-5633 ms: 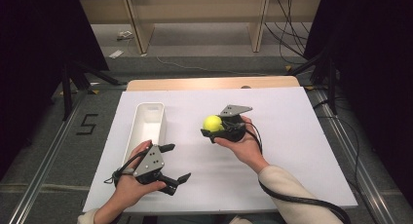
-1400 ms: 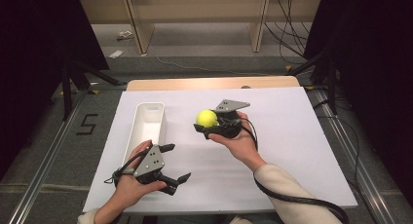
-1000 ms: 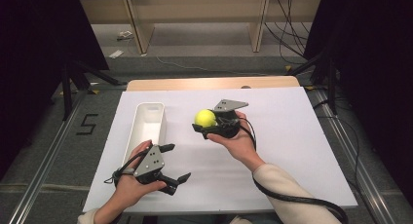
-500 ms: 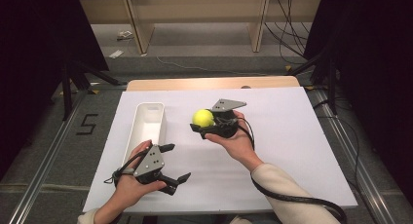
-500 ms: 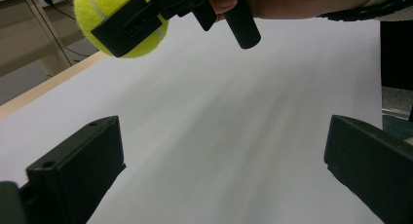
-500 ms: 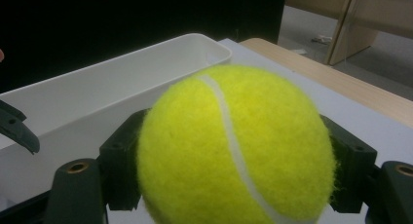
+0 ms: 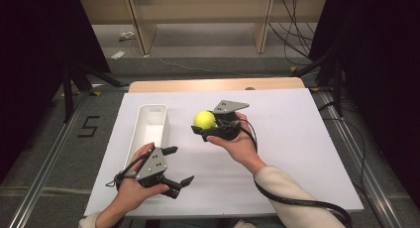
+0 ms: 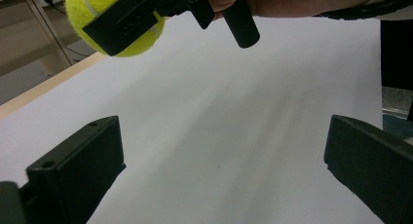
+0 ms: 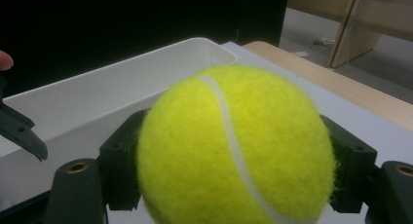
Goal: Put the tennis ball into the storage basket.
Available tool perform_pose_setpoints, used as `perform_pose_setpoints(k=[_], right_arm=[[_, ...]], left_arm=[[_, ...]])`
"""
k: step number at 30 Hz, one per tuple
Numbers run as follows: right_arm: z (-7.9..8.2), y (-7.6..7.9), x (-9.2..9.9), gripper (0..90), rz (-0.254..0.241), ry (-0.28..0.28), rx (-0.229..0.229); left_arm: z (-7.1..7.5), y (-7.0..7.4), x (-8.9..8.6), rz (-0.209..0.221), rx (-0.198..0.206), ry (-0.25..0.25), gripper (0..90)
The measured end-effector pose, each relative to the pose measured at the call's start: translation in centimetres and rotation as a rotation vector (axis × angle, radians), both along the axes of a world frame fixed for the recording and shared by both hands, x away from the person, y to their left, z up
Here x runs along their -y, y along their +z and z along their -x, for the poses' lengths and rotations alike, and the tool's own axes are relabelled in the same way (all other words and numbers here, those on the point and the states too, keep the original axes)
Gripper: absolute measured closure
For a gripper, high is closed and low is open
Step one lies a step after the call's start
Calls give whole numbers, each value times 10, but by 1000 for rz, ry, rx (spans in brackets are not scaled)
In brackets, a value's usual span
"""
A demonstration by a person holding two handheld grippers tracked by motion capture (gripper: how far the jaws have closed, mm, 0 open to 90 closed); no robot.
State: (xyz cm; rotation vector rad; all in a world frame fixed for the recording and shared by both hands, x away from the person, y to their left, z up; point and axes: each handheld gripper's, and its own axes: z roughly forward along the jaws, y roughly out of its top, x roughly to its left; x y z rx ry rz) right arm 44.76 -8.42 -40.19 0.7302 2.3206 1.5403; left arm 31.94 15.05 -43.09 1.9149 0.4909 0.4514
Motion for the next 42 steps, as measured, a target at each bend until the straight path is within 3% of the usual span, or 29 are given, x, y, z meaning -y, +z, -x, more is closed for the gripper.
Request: perform_pose_setpoints(k=[42], right_arm=[[-1,2,-14,262,-11,19,-6]], left_arm=[[0,0,0,1,-1,0,4]])
